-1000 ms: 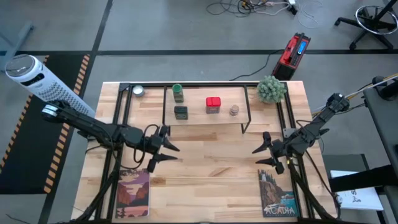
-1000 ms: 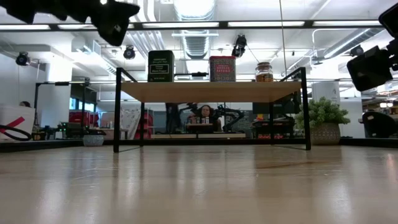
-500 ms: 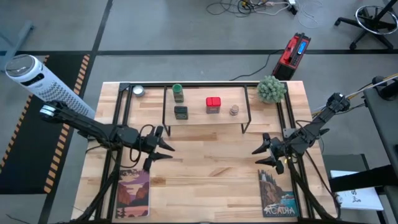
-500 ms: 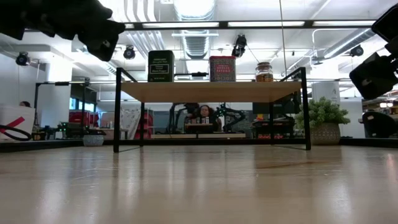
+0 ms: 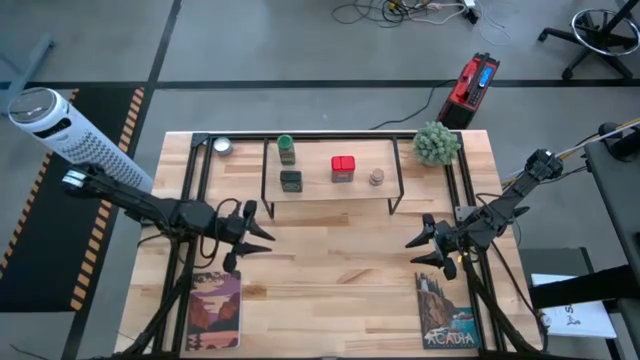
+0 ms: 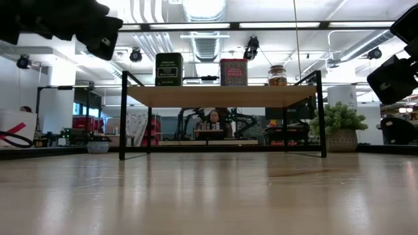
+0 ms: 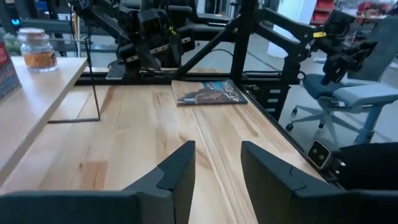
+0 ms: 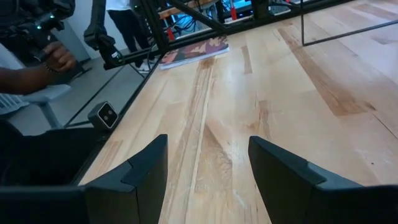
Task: Shelf spices
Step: Return to Home Position
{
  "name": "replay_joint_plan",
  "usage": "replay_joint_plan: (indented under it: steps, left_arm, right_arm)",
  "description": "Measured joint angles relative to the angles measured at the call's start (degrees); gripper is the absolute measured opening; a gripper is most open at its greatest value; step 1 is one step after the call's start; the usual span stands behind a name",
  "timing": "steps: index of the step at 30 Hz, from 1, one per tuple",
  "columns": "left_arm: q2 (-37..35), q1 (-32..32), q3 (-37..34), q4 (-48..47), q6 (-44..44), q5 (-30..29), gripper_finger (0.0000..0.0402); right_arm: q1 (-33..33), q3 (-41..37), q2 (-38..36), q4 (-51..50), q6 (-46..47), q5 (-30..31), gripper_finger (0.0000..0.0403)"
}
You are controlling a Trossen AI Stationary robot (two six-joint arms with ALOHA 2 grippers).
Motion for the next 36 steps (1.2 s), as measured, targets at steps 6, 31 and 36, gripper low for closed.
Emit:
replay_joint_plan:
  steps: [6, 31, 36]
  left_arm:
    - [-9.9, 0.0, -7.0, 0.3, -2.5, 0.2, 0.0114]
    - [-29.5, 0.0, -15.8, -14.4, -2.0, -4.0, 0.0114]
    - [-28.0, 0.0, -15.8, -16.5, -3.6, -5.3, 0.0117]
  right_arm:
    - [0.0, 0.0, 0.0, 0.0, 0.0, 0.0, 0.0199]
    - [0.0, 0.0, 0.0, 0.0, 0.0, 0.0, 0.0199]
    - [0.0, 0.0, 0.0, 0.0, 0.0, 0.0, 0.0199]
